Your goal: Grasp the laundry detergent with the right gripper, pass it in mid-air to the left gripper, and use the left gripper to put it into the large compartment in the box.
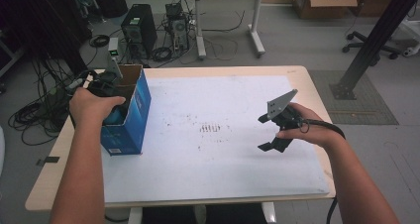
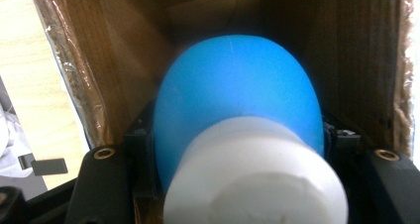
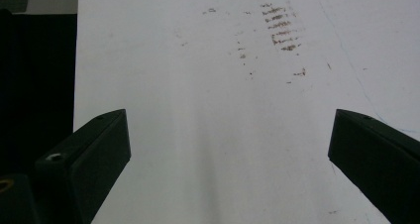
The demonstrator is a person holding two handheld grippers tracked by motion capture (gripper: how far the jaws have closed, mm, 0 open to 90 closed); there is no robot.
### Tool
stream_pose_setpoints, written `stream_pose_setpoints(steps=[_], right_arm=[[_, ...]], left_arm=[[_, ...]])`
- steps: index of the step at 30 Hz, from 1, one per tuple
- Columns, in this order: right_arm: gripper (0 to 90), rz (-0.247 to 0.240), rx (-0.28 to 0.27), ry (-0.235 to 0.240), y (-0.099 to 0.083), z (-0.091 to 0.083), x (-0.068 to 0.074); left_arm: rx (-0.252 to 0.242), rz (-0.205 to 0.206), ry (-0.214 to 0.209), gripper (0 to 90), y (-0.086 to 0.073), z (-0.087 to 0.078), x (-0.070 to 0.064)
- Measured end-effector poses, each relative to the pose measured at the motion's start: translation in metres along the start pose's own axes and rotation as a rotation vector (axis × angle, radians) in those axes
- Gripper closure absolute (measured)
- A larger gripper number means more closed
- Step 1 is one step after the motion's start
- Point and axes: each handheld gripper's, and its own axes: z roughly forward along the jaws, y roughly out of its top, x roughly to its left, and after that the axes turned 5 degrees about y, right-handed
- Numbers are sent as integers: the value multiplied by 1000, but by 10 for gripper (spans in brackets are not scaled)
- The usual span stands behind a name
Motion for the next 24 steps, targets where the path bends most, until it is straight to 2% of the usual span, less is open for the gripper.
stream_pose_setpoints(steps=[10, 15, 24], right_arm=[[27, 10, -10, -3, -3, -1, 1], [27, 8, -13, -6, -3, -1, 1], [27, 7, -22, -4, -4, -1, 1]], left_arm=[[-19, 0, -5, 365, 0, 1, 0], [-30, -4, -14, 353, -1, -6, 1], [-23, -2, 10, 322, -2, -11, -1]])
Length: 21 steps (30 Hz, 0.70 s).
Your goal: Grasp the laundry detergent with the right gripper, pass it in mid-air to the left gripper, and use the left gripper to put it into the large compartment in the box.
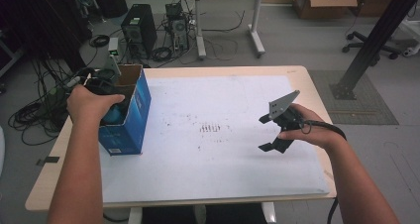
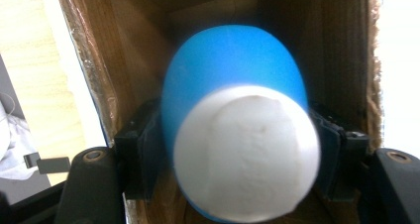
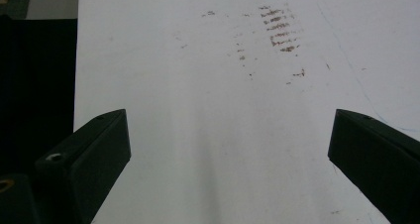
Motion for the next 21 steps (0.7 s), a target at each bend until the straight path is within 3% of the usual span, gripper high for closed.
stream_pose_setpoints(steps=[12, 21], right_arm=[[27, -3, -4, -4, -3, -2, 1], [27, -5, -7, -3, -3, -2, 0]], left_arm=[[-6, 23, 11, 259, -1, -8, -3], [-20, 17, 12, 230, -5, -19, 0]])
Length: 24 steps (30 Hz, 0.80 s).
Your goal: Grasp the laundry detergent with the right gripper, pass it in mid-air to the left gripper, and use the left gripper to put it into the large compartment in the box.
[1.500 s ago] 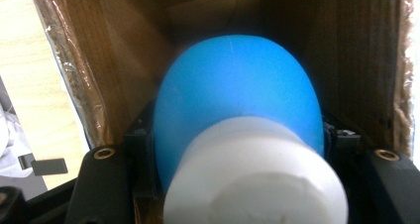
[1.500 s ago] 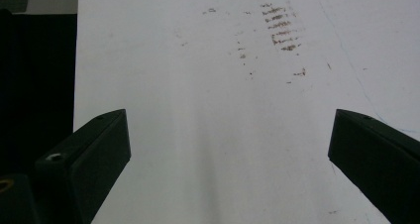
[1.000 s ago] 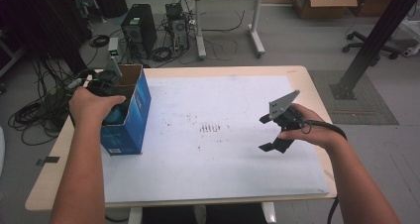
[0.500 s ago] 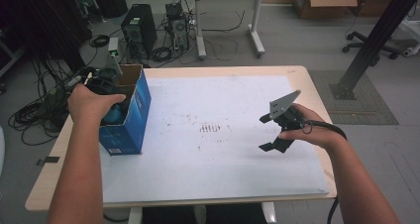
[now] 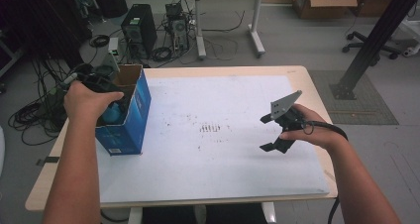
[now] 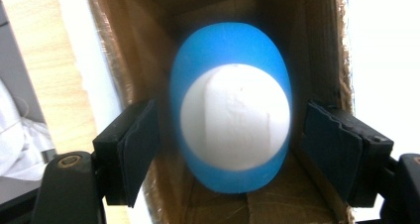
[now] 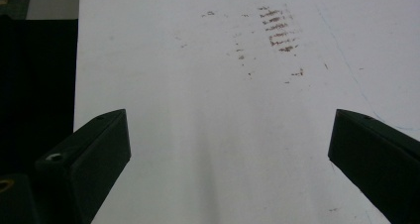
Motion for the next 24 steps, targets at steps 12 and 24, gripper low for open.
stream_pose_setpoints(steps=[12, 24], right_arm=[[27, -5, -5, -4, 1, -1, 2], [27, -6, -7, -6, -3, -2, 6]], left_arm=[[-30, 1, 5, 185, -3, -12, -1], [-34, 38, -3, 175, -1, -23, -9]])
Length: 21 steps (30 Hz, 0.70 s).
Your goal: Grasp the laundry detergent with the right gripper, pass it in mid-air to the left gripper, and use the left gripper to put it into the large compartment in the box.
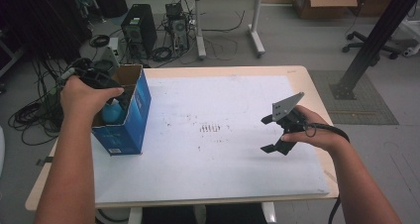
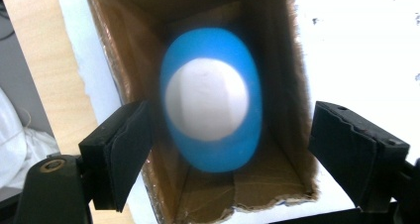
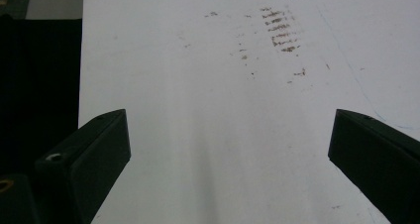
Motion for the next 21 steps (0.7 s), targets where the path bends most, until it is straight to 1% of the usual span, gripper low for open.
stream_pose_setpoints(steps=[1, 6, 8, 12, 16, 19, 21], right_arm=[[27, 0, -1, 0, 0, 0, 0], [26, -1, -5, -5, -1, -3, 2], [27, -5, -8, -7, -1, -4, 3], [27, -8, -11, -11, -1, -8, 5], [26, -11, -14, -17, -2, -11, 7], [26, -8, -18, -19, -3, -13, 8], [27, -12, -17, -20, -4, -14, 10]], left_arm=[[-5, 0, 3, 175, 0, -2, -2], [-5, 36, 9, 176, 2, -9, -9], [-12, 42, 7, 170, 3, -12, -12], [-23, 63, -7, 136, 4, -19, -18], [-35, 84, -11, 122, 6, -25, -25], [-36, 99, -13, 121, 7, -28, -29], [-26, 111, -18, 120, 8, -30, -33]])
